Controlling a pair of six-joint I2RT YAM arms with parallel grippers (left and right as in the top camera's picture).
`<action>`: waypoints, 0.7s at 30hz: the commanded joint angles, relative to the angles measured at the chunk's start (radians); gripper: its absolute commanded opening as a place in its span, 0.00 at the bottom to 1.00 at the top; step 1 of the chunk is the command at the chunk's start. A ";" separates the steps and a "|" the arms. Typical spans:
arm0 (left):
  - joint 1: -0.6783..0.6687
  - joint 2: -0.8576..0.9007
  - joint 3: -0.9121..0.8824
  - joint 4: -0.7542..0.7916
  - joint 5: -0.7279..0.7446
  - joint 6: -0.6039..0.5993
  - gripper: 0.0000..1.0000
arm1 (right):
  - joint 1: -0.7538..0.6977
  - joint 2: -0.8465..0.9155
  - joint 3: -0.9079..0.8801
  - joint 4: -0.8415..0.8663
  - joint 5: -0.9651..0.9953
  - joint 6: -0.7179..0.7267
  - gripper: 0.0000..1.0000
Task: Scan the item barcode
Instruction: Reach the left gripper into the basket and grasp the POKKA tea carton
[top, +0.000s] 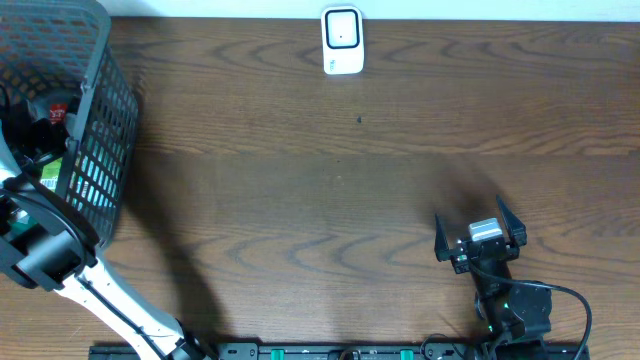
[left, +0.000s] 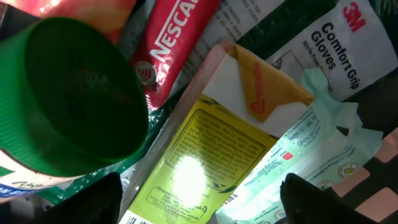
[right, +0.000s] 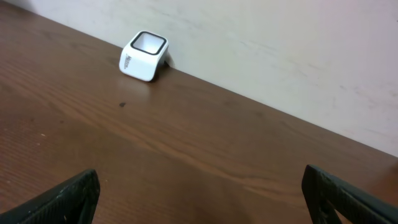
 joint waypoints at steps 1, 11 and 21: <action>0.003 0.006 -0.028 0.005 0.013 0.017 0.80 | -0.014 -0.005 -0.001 -0.004 -0.005 -0.008 0.99; 0.003 0.006 -0.119 0.079 0.013 0.017 0.57 | -0.014 -0.005 -0.001 -0.004 -0.004 -0.008 0.99; 0.003 0.006 -0.119 0.112 0.013 0.017 0.32 | -0.014 -0.005 -0.001 -0.004 -0.004 -0.008 0.99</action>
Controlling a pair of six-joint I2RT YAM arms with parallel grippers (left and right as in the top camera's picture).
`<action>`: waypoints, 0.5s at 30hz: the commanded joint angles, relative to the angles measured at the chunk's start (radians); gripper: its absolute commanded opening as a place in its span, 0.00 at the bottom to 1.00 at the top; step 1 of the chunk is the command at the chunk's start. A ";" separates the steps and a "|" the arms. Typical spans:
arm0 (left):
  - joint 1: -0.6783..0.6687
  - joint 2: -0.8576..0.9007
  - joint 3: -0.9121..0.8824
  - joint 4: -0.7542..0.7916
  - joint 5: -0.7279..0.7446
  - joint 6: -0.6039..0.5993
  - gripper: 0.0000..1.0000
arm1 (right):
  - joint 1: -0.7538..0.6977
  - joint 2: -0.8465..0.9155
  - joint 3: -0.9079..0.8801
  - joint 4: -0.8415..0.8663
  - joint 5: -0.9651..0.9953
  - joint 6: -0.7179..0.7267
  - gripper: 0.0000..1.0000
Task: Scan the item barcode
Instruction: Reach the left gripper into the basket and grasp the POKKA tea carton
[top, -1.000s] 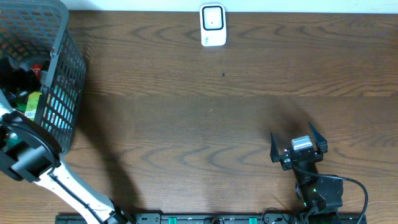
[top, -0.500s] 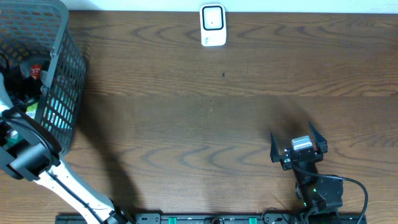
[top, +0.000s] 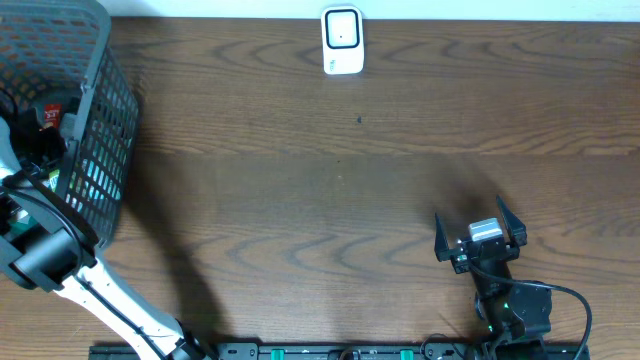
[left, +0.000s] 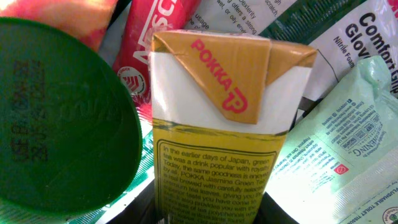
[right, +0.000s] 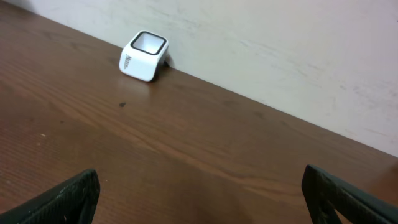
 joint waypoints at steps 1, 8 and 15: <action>0.000 0.006 -0.016 0.005 0.020 -0.009 0.32 | -0.014 -0.005 -0.001 -0.004 -0.004 -0.008 0.99; 0.001 0.001 0.033 -0.006 0.020 -0.032 0.28 | -0.014 -0.005 -0.001 -0.004 -0.004 -0.008 0.99; 0.000 -0.141 0.166 0.012 0.019 -0.101 0.27 | -0.014 -0.005 -0.001 -0.004 -0.004 -0.008 0.99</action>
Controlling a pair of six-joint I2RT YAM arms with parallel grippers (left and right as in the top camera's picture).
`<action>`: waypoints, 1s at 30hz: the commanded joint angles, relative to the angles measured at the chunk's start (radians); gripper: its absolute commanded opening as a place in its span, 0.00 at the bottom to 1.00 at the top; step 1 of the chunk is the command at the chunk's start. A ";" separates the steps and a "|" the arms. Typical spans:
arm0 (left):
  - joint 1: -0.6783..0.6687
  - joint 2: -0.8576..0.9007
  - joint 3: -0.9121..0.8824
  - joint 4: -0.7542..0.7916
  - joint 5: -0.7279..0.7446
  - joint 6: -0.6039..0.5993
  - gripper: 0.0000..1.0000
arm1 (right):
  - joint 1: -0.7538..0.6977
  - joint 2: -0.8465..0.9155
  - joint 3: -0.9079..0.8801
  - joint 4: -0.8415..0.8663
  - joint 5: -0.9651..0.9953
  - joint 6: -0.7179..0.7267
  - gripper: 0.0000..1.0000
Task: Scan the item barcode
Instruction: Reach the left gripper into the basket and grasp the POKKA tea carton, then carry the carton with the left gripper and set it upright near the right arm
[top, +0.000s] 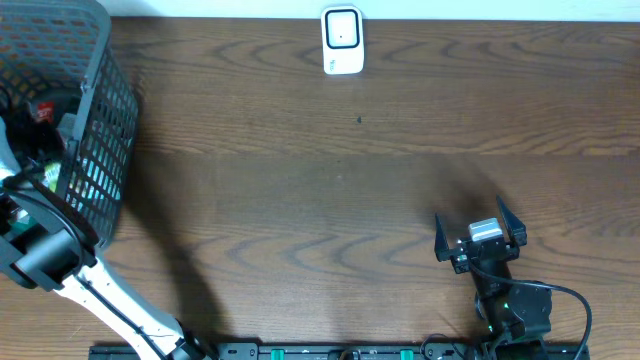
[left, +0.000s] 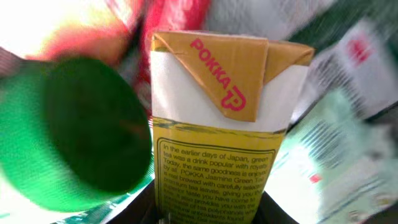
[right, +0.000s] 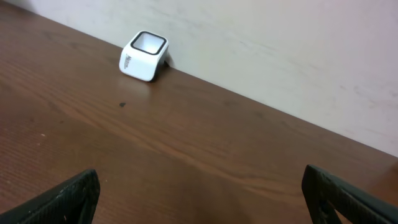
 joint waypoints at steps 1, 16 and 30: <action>0.001 -0.159 0.101 0.025 0.013 -0.054 0.27 | -0.014 -0.005 -0.001 -0.004 -0.004 -0.008 0.99; -0.159 -0.735 0.118 0.107 0.018 -0.267 0.27 | -0.014 -0.005 -0.001 -0.004 -0.004 -0.008 0.99; -0.894 -0.729 0.018 -0.233 0.017 -0.354 0.27 | -0.014 -0.005 -0.001 -0.004 -0.005 -0.008 0.99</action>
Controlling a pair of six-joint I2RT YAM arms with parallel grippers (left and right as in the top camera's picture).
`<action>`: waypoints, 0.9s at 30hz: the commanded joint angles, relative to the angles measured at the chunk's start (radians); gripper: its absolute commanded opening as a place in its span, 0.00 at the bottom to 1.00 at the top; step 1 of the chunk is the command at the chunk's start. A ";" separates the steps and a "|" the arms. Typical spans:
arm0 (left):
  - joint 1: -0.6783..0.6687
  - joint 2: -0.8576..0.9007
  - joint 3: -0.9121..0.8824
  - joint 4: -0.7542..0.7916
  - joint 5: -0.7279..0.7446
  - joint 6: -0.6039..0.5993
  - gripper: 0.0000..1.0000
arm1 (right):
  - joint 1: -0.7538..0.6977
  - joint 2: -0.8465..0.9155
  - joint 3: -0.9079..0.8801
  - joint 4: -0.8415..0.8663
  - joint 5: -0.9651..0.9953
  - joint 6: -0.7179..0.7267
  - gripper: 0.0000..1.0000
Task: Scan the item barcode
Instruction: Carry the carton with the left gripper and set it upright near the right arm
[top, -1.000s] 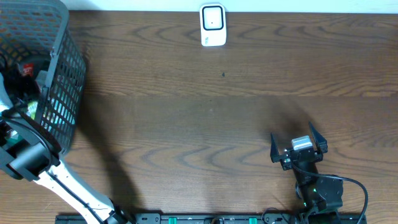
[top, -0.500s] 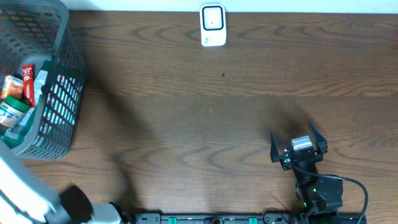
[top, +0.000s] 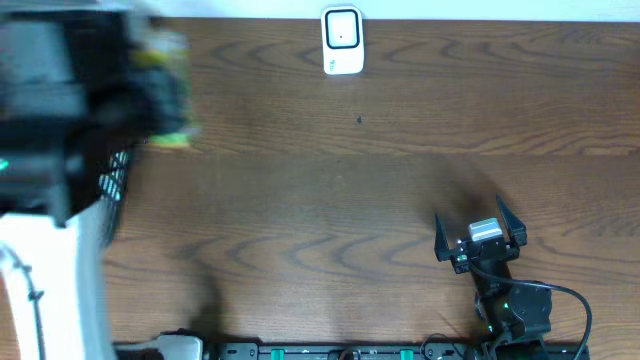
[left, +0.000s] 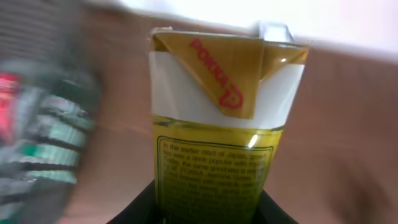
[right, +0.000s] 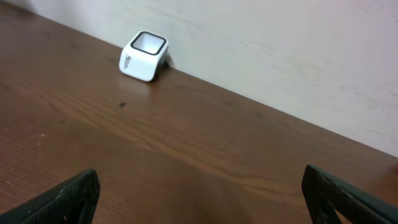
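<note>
A yellow Pokka drink carton (left: 217, 137) with a brown and white top fills the left wrist view, and my left gripper (left: 208, 208) is shut on its lower part. Overhead, the carton (top: 165, 95) shows as a yellow-green blur at the upper left, held above the basket's right side by the blurred left arm. The white barcode scanner (top: 342, 40) stands at the table's far edge, also in the right wrist view as the scanner (right: 144, 56). My right gripper (top: 478, 238) rests open at the near right, with nothing between its fingers.
A dark mesh basket (top: 112, 185) stands at the left edge, mostly hidden by the left arm. Blurred packets (left: 43, 118) lie to the left of the carton in the left wrist view. A pale wall (right: 280, 43) runs behind the table.
My left gripper has moved with the carton from inside the basket to above the table's upper left. The packets that surrounded it are now off to the side. The right arm has not moved.
First my left gripper stood open over the carton lying among packets and a green lid in the basket. Then it was shut on the carton, upright between its fingers. Now the carton is held outside the basket, over the brown table.
</note>
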 joint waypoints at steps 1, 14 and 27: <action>-0.171 0.062 -0.066 0.014 0.000 -0.054 0.27 | -0.014 -0.005 -0.001 -0.004 -0.004 -0.008 0.99; -0.497 0.453 -0.201 0.267 0.001 -0.355 0.27 | -0.014 -0.005 -0.001 -0.004 -0.004 -0.008 0.99; -0.703 0.778 -0.201 0.586 0.075 -0.487 0.27 | -0.014 -0.005 -0.001 -0.004 -0.005 -0.008 0.99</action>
